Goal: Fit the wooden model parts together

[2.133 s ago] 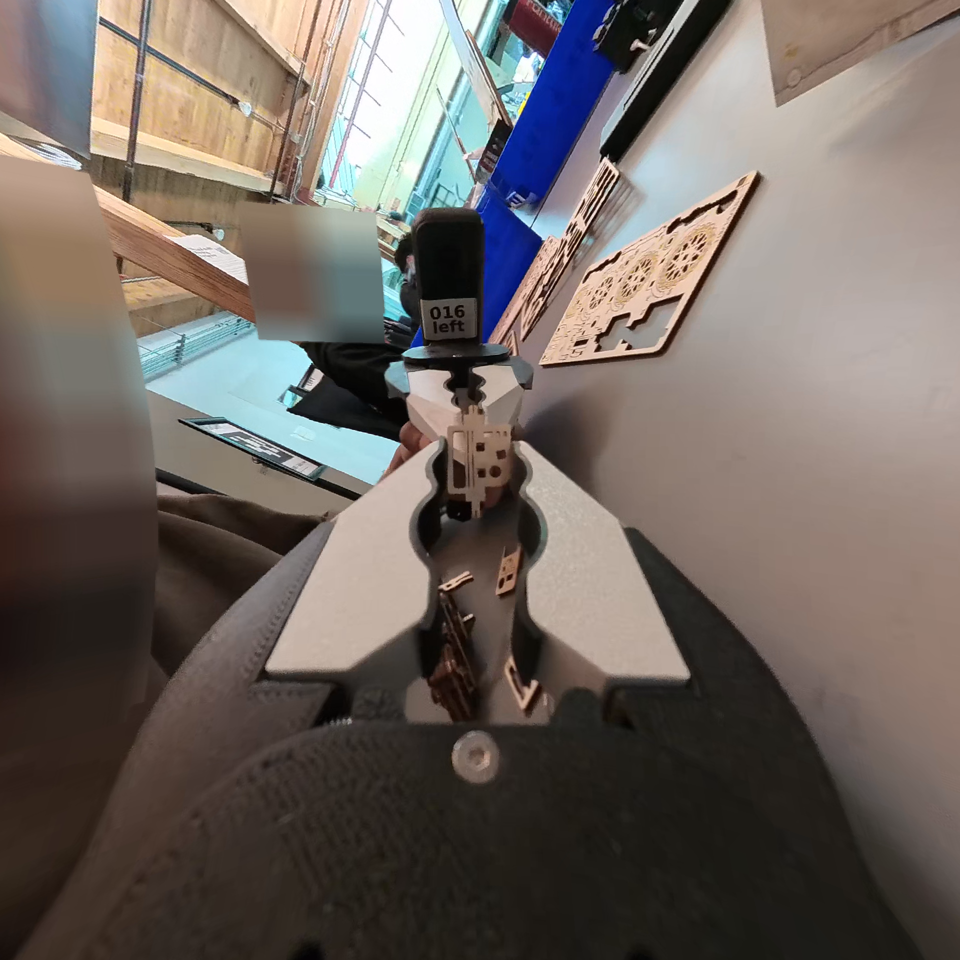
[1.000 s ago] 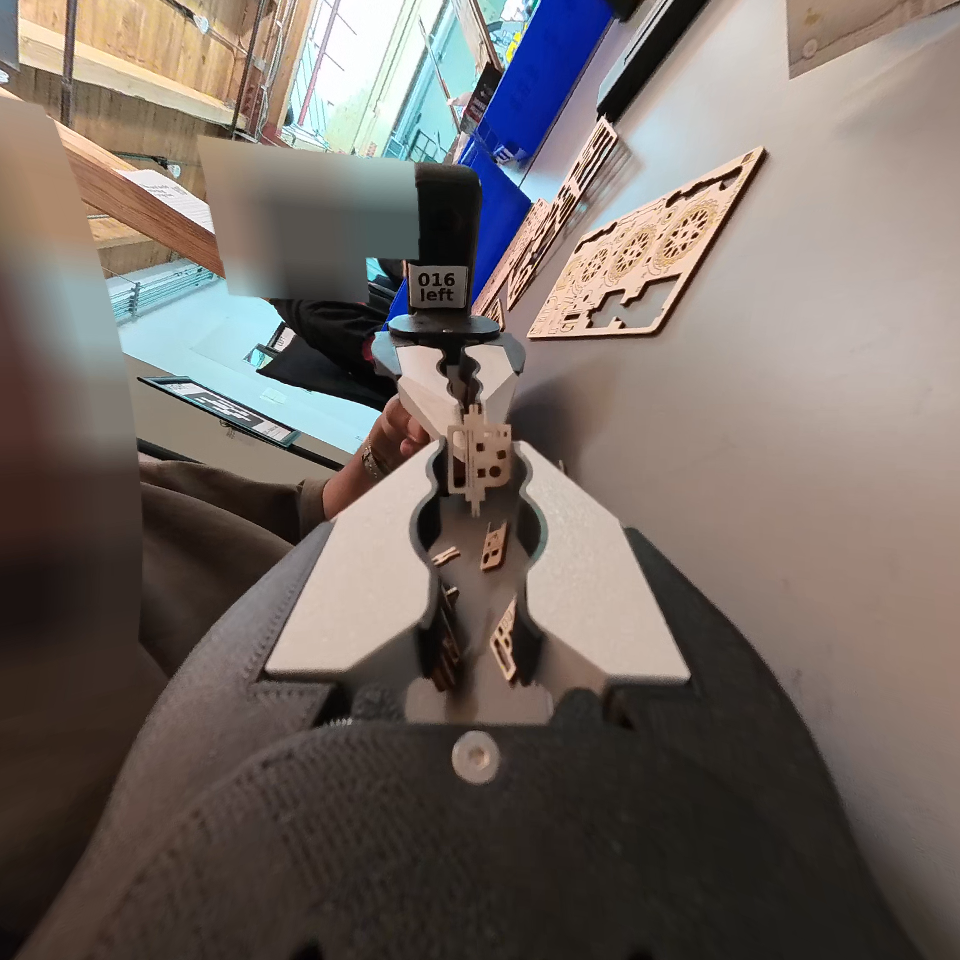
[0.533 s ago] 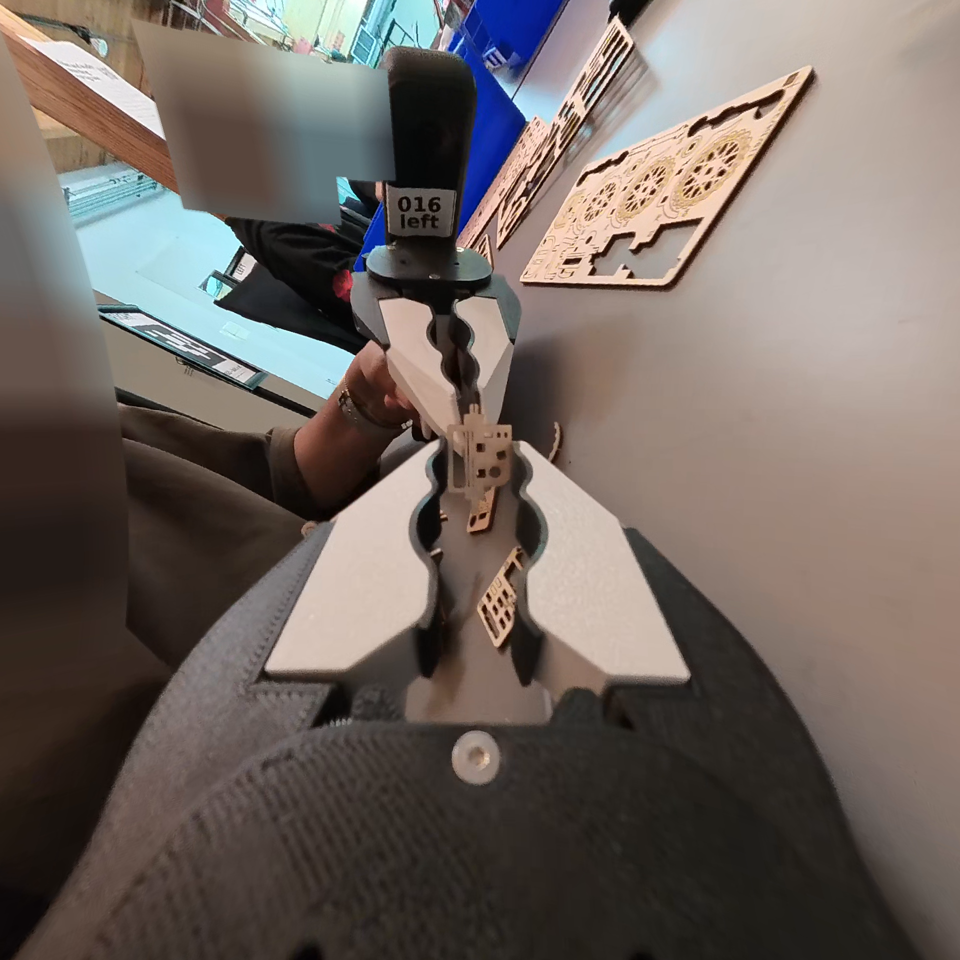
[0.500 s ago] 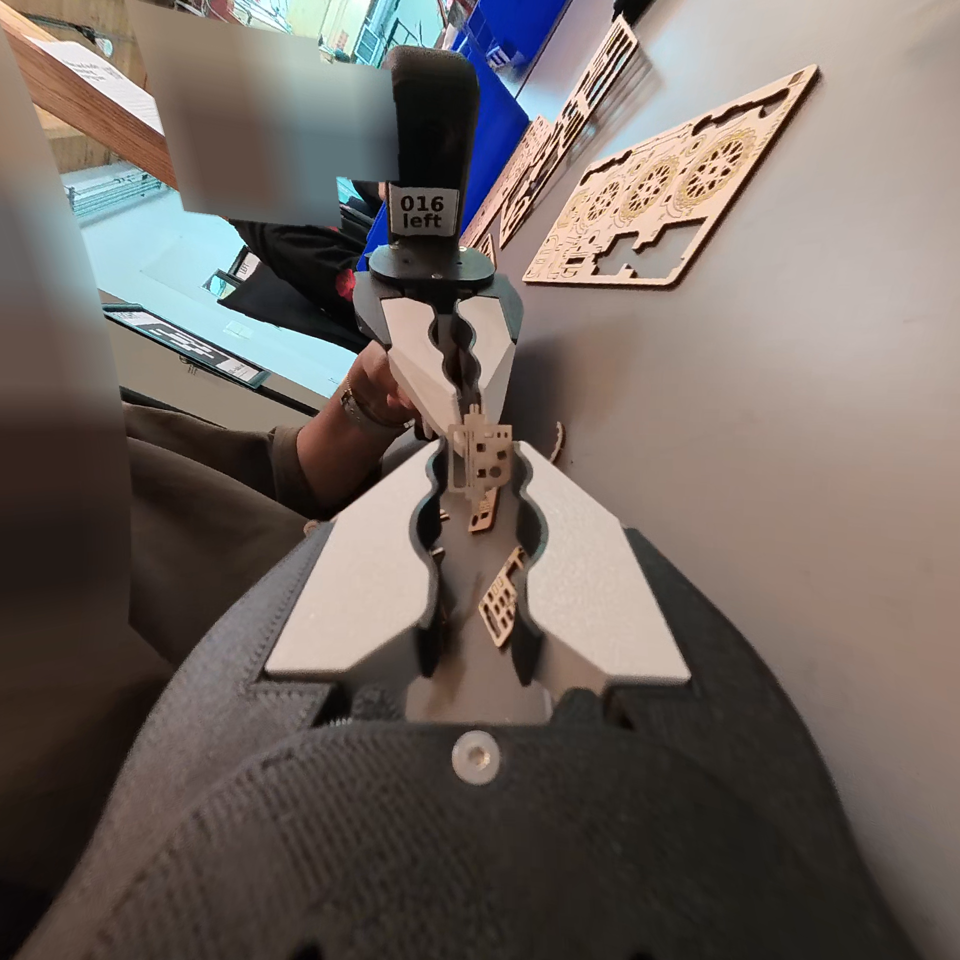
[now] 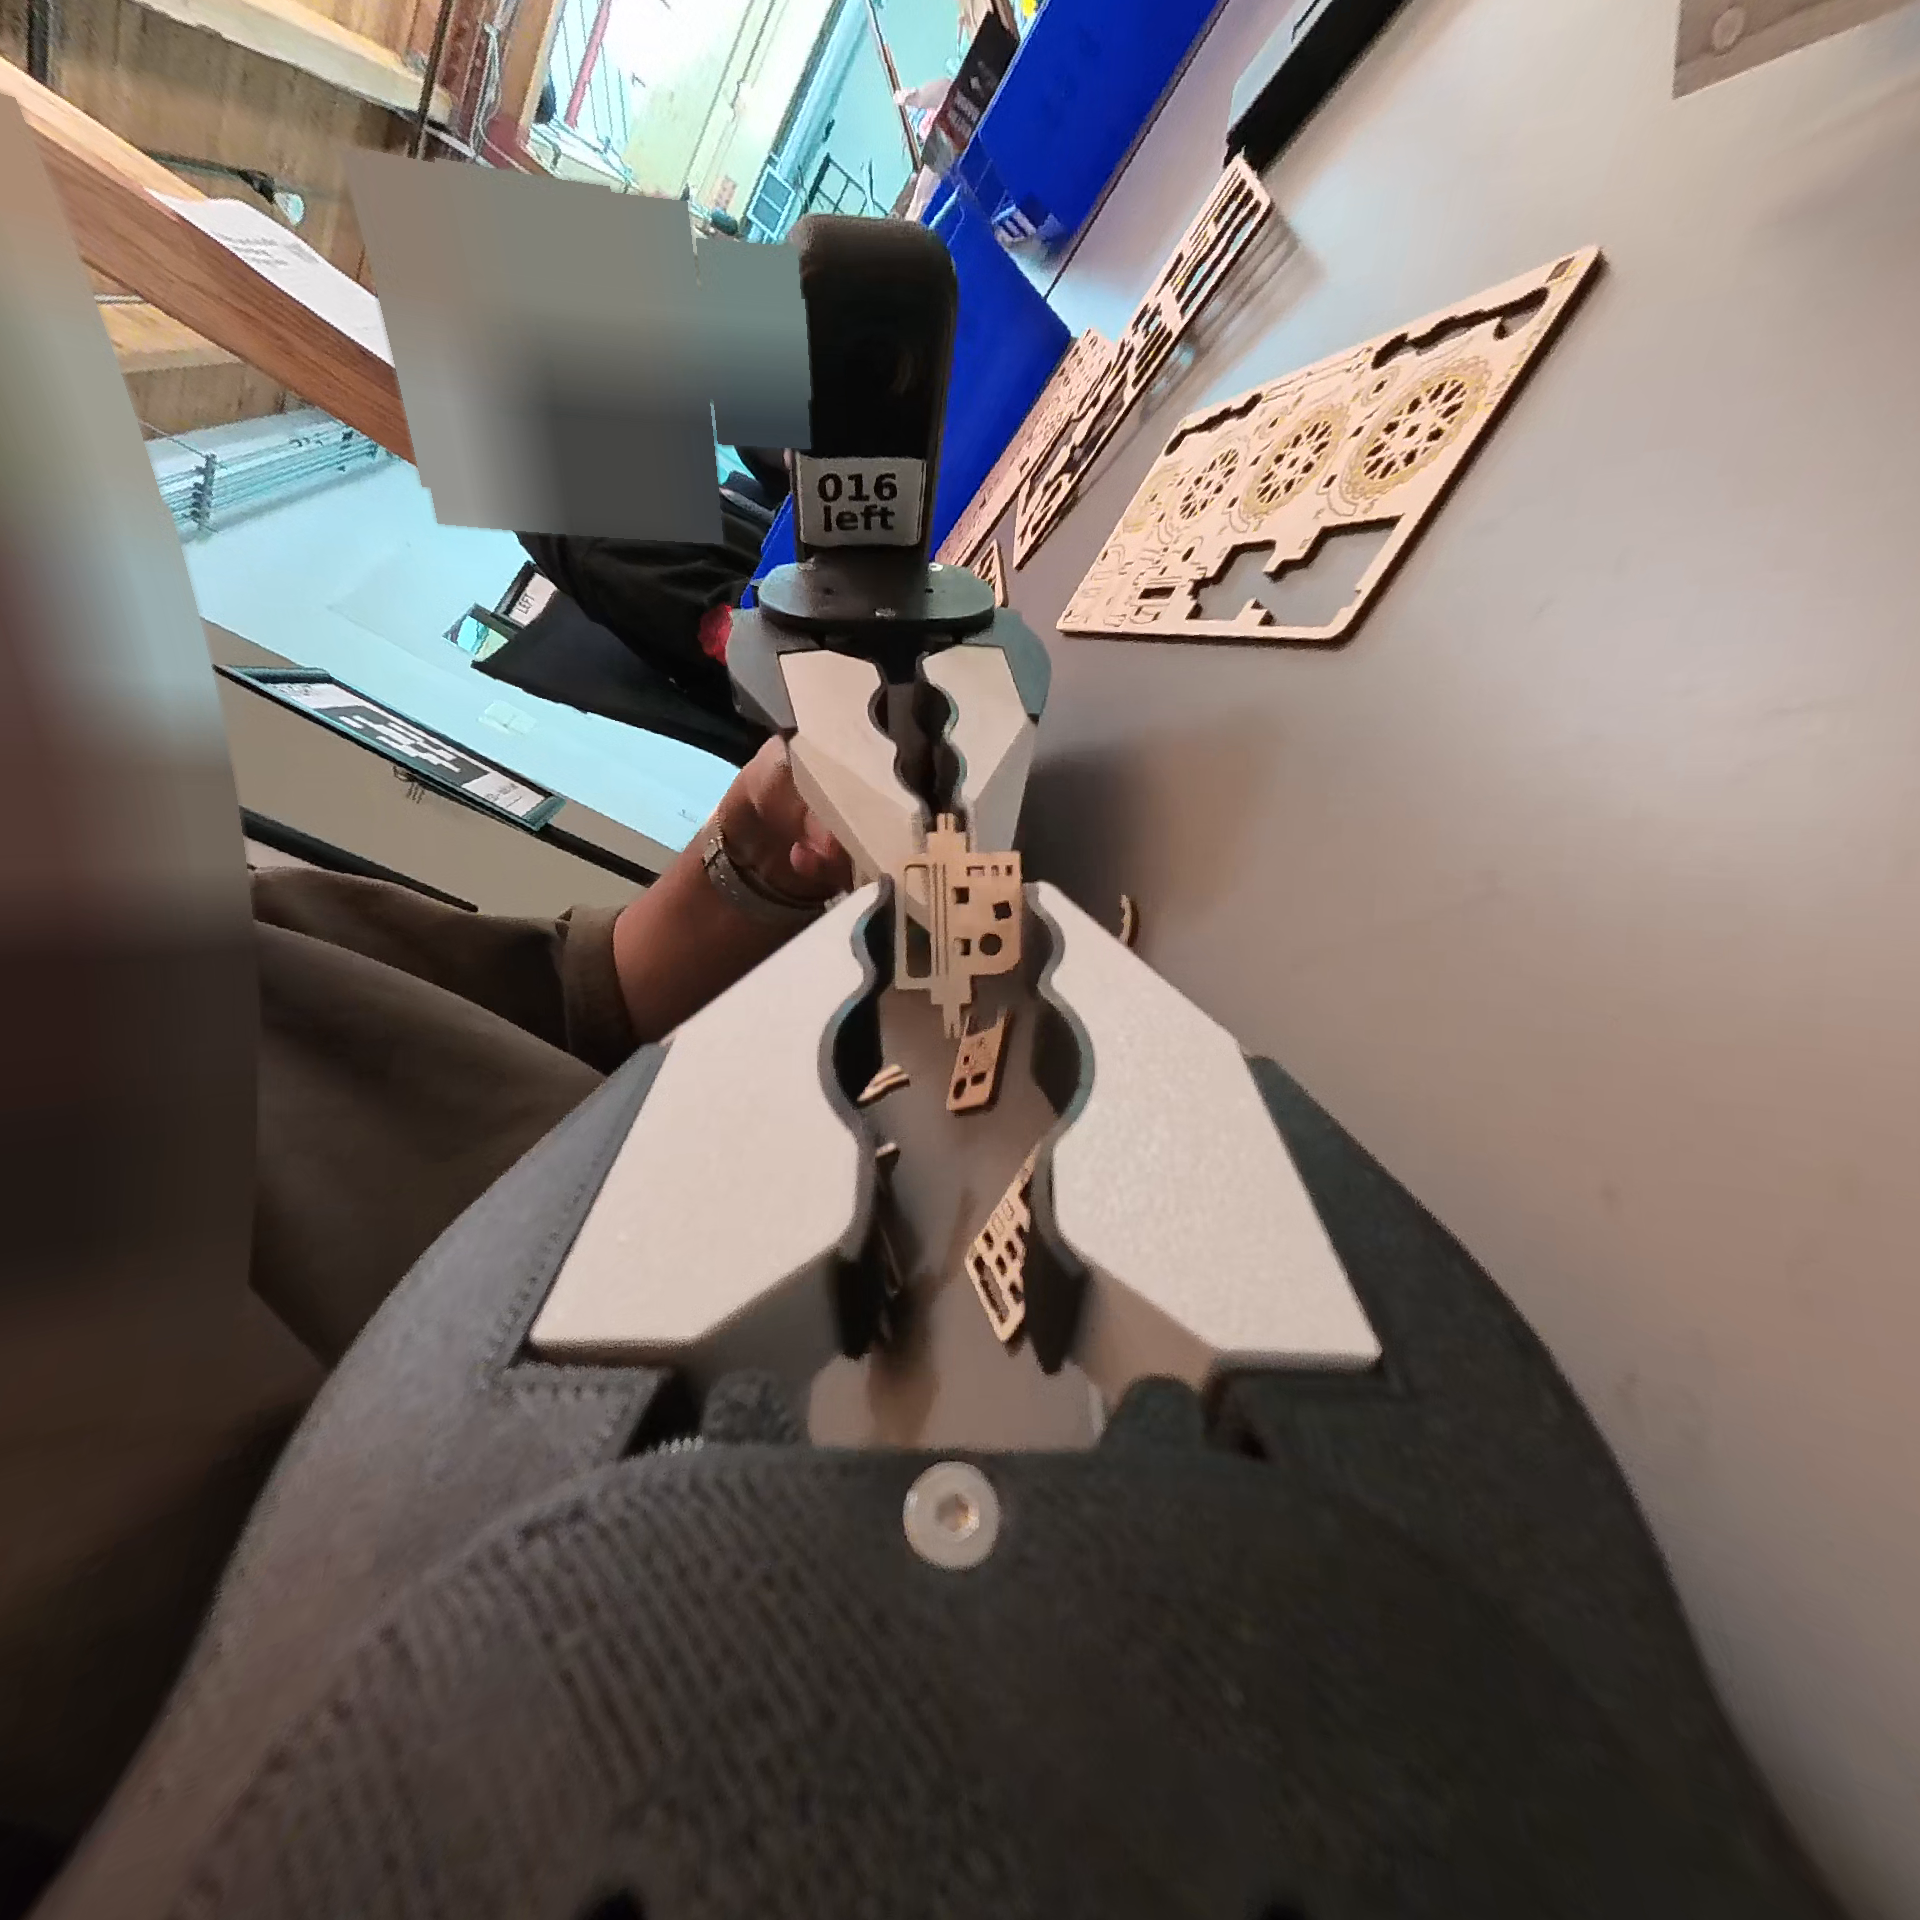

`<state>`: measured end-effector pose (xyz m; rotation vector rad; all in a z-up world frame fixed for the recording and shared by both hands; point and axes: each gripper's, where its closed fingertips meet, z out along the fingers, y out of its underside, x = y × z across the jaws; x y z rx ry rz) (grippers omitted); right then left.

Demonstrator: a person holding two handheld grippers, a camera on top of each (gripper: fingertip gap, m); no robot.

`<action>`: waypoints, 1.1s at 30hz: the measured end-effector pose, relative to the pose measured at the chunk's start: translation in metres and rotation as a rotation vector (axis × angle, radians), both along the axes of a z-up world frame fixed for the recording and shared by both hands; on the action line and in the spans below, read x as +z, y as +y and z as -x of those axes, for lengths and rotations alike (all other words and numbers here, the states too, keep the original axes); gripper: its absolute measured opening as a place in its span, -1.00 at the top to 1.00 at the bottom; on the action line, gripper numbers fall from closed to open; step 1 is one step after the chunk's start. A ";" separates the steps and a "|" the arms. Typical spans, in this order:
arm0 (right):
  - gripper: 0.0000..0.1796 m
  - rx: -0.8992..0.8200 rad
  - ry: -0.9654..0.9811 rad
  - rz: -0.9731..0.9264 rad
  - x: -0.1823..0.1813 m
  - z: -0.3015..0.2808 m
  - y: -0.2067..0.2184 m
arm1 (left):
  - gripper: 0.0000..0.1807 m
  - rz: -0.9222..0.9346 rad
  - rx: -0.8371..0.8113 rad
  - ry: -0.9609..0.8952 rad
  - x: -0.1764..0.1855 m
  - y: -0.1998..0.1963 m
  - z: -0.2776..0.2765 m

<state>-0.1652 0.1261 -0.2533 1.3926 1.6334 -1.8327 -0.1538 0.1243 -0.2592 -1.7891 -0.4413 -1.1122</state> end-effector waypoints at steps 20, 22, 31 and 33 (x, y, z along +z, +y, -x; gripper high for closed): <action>0.74 -0.272 0.027 -0.381 -0.024 0.020 0.033 | 0.99 0.079 0.118 0.168 -0.014 -0.002 0.026; 0.73 -0.277 0.074 -0.594 -0.031 0.019 0.036 | 0.99 0.090 0.115 0.219 -0.014 -0.004 0.028; 0.73 -0.282 0.147 -0.989 -0.049 0.019 0.042 | 0.99 0.017 0.188 0.064 -0.002 -0.007 0.044; 0.73 -0.299 0.150 -1.011 -0.048 0.020 0.045 | 0.99 0.007 0.190 0.052 0.000 -0.007 0.044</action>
